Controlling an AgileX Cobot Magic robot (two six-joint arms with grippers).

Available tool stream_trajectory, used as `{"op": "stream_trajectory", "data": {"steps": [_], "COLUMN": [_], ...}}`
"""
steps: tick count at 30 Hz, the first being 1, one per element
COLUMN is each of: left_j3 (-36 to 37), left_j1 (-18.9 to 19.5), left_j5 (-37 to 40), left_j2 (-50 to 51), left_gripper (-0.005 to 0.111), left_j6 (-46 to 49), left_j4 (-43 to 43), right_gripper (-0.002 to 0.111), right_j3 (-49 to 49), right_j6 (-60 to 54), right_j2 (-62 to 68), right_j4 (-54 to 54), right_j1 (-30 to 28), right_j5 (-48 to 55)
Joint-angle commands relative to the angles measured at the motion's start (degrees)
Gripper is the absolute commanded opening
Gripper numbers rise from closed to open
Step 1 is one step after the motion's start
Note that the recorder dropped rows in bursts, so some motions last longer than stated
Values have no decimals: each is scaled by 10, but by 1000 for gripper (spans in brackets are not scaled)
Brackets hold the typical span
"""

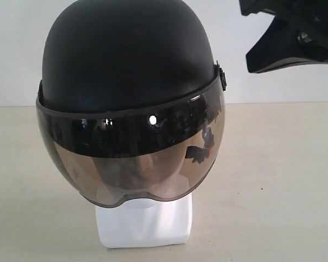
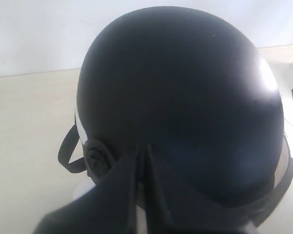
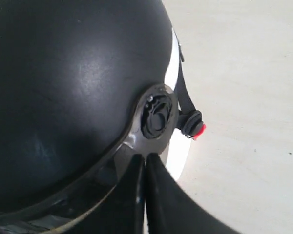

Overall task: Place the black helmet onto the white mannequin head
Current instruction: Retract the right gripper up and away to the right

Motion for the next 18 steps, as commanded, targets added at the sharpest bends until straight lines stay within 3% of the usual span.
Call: {"op": "stream_trajectory", "data": {"steps": [1,18], "left_j3": [0,1], "left_j1": [-5,-5], "left_j5": [2,17], "left_j2": [-10,-29], "left_gripper": [4,4], "left_j6": [-11,-27], "left_j4": [-4,-3], "right_gripper": [0,0], "right_j3": [0,0], "right_j6": [15,8], "right_j2": [-30,-27], "right_j4": [-43,-31], "right_j1": [0,0], "right_j5": [30,-15]}}
